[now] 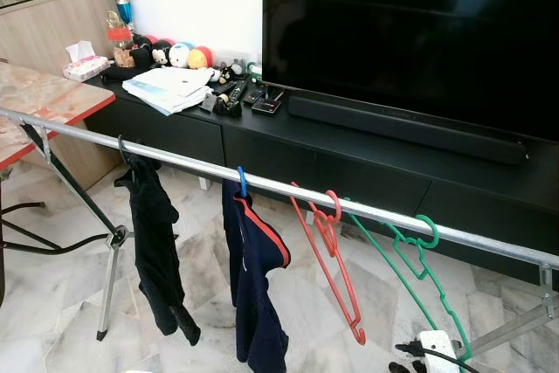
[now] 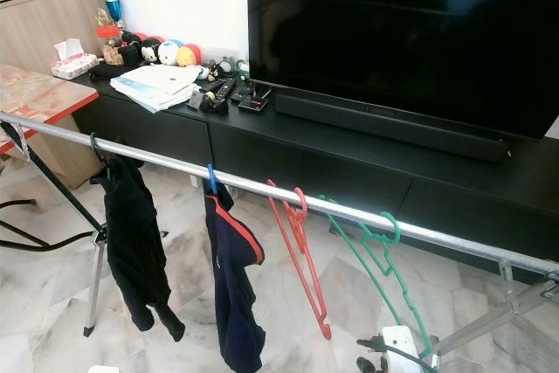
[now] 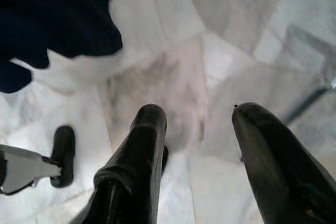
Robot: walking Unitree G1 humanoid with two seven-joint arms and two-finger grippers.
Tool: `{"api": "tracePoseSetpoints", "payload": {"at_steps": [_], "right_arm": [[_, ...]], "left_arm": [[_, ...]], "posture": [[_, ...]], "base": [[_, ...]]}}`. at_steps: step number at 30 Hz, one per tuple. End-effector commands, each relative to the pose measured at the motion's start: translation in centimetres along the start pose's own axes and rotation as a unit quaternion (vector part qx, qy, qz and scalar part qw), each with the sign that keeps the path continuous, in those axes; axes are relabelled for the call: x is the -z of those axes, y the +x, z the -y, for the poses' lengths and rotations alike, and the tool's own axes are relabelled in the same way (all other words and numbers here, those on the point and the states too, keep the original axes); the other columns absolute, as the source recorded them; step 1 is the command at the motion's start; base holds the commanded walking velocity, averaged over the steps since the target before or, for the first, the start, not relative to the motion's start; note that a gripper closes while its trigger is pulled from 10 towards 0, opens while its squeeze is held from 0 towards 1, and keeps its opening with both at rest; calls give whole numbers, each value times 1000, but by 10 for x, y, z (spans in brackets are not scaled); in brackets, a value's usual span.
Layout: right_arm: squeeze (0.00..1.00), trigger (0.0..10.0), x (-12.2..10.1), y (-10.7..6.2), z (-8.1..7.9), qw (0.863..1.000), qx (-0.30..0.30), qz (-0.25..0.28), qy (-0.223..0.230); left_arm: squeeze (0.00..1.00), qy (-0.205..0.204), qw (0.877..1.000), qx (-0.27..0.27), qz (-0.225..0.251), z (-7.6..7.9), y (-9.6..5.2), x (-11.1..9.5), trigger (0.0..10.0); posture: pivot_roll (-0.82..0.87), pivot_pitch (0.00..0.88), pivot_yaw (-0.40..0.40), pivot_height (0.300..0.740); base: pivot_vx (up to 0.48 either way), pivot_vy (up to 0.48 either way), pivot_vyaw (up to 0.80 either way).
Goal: Hang hanger
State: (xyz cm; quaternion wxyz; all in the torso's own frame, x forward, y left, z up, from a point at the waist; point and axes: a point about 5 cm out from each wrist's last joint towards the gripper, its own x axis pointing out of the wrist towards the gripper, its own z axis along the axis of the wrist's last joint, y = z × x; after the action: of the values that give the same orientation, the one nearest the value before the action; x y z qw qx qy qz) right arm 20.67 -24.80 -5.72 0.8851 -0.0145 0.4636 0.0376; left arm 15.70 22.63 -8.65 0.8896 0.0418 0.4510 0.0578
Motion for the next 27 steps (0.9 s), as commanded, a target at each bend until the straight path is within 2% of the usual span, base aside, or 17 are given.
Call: {"api": "tracePoseSetpoints", "payload": {"at_steps": [1, 6, 9, 13, 16, 21, 27], "right_arm": [[0, 10000, 7, -1, 5, 999, 26, -29, 28], [0, 10000, 11, -1, 3, 994, 34, -21, 98], [0, 10000, 11, 0, 2, 993, 35, -19, 115], [0, 10000, 10, 0, 0, 991, 36, -15, 129], [0, 10000, 10, 1, 0, 990, 38, -13, 138], [0, 10000, 10, 1, -1, 989, 35, -6, 146], [0, 10000, 10, 1, -1, 990, 34, -12, 138]], "left_arm": [[0, -12, 1000, -5, -14, -1, -2, 8, 10000], [0, -14, 1000, -5, -16, -2, -2, 9, 10000], [0, -18, 1000, -5, -15, -2, -1, 7, 10000], [0, -16, 1000, -6, -18, -3, -1, 5, 10000], [0, -14, 1000, -6, -19, -3, -1, 5, 10000], [0, -16, 1000, -5, -19, -4, -1, 5, 10000], [0, -17, 1000, -5, -20, -4, -1, 5, 10000]], "posture": [[65, 44, -3, 740], [68, 50, 3, 740], [74, 51, 5, 740], [75, 56, 11, 740], [76, 57, 13, 740], [76, 56, 14, 740], [77, 55, 12, 740]], "base": [[0, 0, 0], [0, 0, 0], [0, 0, 0], [0, -70, 0], [0, 342, 0], [0, 0, 0], [0, 364, 0]]}}
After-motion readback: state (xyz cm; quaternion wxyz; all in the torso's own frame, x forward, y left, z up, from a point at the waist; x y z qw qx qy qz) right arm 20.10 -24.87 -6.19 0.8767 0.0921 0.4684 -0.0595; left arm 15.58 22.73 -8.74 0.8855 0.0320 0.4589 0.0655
